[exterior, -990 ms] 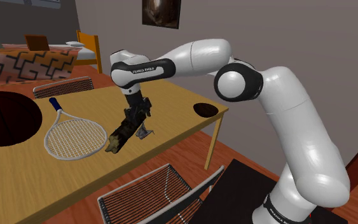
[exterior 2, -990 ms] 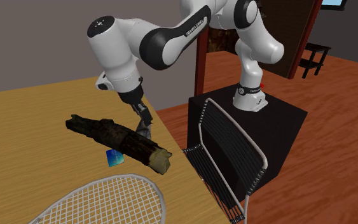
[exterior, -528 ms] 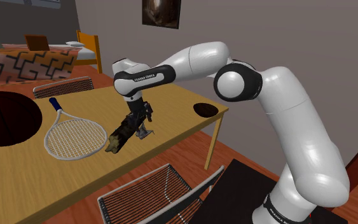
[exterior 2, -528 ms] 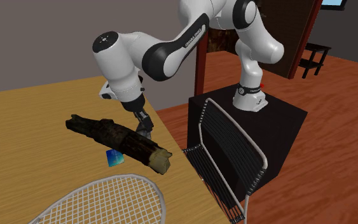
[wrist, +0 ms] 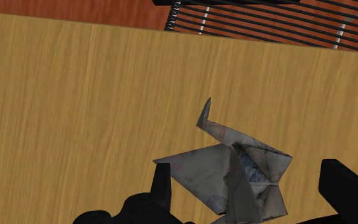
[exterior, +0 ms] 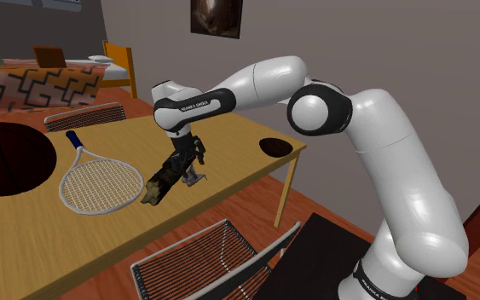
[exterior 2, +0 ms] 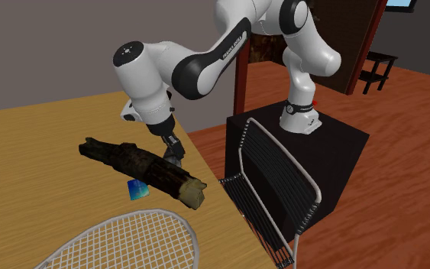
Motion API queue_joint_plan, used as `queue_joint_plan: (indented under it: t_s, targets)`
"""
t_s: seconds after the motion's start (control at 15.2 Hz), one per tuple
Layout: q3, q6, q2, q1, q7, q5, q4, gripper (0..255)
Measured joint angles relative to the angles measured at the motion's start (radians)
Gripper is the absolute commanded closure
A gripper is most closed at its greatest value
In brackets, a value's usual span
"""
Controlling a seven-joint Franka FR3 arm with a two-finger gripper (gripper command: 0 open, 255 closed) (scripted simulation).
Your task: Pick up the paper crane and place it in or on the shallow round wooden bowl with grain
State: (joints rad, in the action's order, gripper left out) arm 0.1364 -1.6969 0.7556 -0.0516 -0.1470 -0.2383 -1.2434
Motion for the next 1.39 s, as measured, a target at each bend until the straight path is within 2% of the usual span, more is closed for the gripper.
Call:
queue_joint_plan:
  t_s: [0.73,1.39]
  targets:
    - [0.000,0.005,-0.002,0.000,0.001,0.000,0.003,255]
    - [0.002,0.109,-0.035,-0.003,0.019,0.006,0.077,255]
